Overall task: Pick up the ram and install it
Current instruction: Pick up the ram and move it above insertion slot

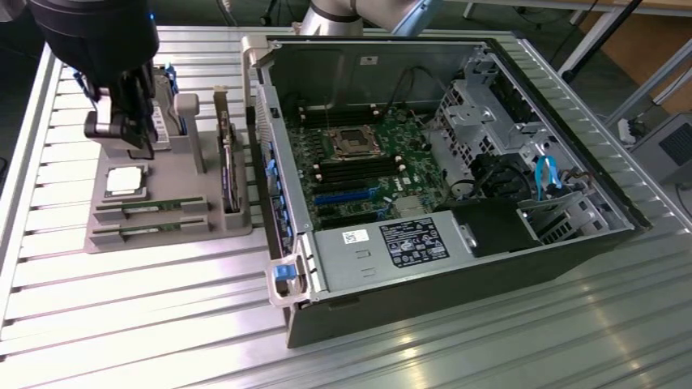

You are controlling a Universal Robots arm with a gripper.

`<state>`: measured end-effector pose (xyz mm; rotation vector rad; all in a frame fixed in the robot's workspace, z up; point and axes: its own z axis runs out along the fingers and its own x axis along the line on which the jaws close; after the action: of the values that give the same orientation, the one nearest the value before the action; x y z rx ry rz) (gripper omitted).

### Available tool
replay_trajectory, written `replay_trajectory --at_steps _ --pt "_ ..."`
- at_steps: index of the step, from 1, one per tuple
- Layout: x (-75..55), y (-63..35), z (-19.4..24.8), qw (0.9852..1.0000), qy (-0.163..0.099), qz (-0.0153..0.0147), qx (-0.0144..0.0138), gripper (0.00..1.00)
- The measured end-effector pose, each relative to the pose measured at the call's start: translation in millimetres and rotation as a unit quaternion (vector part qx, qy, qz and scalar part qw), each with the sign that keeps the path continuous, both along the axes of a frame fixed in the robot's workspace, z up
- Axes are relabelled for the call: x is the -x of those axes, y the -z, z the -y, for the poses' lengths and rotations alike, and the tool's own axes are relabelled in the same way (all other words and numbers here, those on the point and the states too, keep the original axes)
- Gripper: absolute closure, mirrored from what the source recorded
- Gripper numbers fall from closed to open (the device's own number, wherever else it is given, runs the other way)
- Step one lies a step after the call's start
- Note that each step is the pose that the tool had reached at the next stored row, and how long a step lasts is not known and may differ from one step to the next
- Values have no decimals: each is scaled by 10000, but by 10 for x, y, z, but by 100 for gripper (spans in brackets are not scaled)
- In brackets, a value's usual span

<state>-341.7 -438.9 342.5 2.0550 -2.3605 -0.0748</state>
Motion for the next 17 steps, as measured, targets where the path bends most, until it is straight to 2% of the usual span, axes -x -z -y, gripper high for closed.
replay_trajectory --at_steps 2,4,9,17 --pt "0 7 0 10000 -78 0 0 70" --pt "0 18 1 9996 -290 0 0 70" --pt "0 38 1 9976 -699 0 0 70" --pt "0 82 0 9975 -712 0 0 70"
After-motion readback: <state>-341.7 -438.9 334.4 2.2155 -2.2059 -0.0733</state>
